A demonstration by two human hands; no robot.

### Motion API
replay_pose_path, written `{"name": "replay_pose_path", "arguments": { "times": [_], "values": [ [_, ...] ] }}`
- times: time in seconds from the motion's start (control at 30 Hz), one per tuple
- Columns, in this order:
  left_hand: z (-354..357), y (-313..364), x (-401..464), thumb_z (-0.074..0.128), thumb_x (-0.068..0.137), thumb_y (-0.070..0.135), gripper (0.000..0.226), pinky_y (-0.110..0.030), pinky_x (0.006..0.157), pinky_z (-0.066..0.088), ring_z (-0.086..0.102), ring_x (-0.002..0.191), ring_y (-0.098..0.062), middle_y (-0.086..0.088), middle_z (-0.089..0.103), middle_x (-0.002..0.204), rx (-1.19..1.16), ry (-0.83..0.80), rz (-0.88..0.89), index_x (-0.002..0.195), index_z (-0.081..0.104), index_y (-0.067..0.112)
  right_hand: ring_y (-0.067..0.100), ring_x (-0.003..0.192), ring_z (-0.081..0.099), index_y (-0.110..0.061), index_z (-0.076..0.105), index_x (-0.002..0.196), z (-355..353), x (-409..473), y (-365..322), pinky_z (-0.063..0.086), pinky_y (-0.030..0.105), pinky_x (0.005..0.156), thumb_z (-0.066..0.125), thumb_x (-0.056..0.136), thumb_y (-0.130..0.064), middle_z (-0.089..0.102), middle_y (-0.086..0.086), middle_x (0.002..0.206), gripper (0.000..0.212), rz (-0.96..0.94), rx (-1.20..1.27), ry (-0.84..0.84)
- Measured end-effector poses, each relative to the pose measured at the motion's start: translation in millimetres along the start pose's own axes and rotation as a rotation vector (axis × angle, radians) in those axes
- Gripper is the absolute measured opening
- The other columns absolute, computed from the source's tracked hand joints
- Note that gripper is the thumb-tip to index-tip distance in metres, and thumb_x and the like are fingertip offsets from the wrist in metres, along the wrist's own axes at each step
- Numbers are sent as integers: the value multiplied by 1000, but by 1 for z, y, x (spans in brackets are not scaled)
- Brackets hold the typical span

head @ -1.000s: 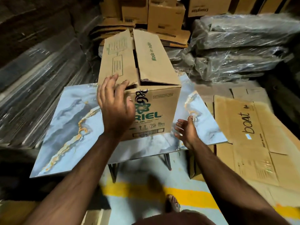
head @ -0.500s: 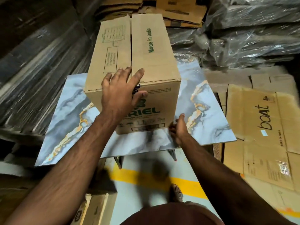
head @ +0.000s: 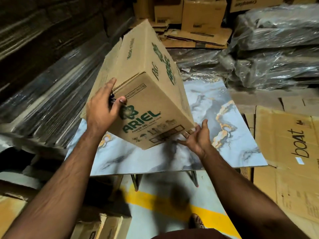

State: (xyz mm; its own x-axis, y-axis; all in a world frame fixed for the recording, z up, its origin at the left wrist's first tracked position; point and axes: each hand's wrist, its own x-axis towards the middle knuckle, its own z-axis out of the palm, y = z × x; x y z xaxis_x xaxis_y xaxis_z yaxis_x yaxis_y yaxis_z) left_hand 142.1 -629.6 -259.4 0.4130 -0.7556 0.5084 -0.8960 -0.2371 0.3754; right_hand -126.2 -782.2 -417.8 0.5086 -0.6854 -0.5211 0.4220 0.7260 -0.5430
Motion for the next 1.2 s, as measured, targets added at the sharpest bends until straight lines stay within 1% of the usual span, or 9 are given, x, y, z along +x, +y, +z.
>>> {"name": "replay_pose_path", "arguments": {
  "times": [0.1,0.2,0.33,0.43,0.57,0.83,0.93,1.07,1.2],
  "values": [
    [-2,-19,-16,41,93,62,69,-47,100,47,55,124,-29,-7,53,143,-133,90,-218,152,29,29,23,107,58,-23,54,116,27,-2,-11,43,55,102,39,95,-67,61,7,111,51,-69,-51,-69],
    [7,-28,-37,43,95,55,69,-43,102,45,54,125,-28,-9,55,141,-233,116,-340,153,27,21,7,104,56,-31,48,124,49,-5,4,45,31,88,51,101,-42,61,-5,116,26,-123,-468,-141],
    [23,-42,-56,42,96,51,65,-49,104,45,56,124,-28,-10,55,140,-367,149,-513,152,26,22,7,102,62,-17,24,147,77,3,0,50,19,84,59,96,-4,57,15,135,63,-318,-755,-121],
    [22,-34,-50,47,102,34,57,-40,109,41,53,126,-22,-7,54,139,-573,201,-642,153,24,20,13,102,63,-19,22,145,109,2,-22,53,37,95,66,92,-13,62,13,129,68,-386,-815,-79],
    [17,-11,-41,50,102,25,52,-26,101,40,53,120,-16,-3,55,132,-836,305,-718,149,30,16,28,133,41,-34,22,151,153,-9,-44,29,47,113,69,68,-58,50,1,143,98,-663,-1032,72],
    [60,-2,-45,57,83,65,82,-51,105,46,57,124,-27,-8,54,141,-1329,375,-1066,148,28,24,26,131,28,-32,30,148,200,-74,-75,16,37,97,60,72,-53,37,8,137,84,-1132,-1303,207],
    [130,-2,-67,67,65,82,95,-64,97,46,61,118,-35,-11,58,138,-1581,161,-1216,142,43,32,26,126,31,-33,38,141,222,-92,-84,19,39,96,58,73,-53,40,8,132,74,-1265,-1525,165],
    [108,69,-82,26,97,65,61,-51,99,46,56,124,-33,-8,61,134,-1723,100,-1249,136,54,26,26,124,31,-36,39,140,231,-95,-79,21,42,100,63,79,-51,40,9,131,68,-1303,-1863,41],
    [119,89,-88,19,96,66,71,-56,115,27,41,137,-36,-8,46,149,-1800,-40,-1382,146,44,22,28,126,32,-36,38,140,209,-90,-79,21,47,105,58,77,-49,40,11,133,67,-1265,-2009,-35]
  ]
}}
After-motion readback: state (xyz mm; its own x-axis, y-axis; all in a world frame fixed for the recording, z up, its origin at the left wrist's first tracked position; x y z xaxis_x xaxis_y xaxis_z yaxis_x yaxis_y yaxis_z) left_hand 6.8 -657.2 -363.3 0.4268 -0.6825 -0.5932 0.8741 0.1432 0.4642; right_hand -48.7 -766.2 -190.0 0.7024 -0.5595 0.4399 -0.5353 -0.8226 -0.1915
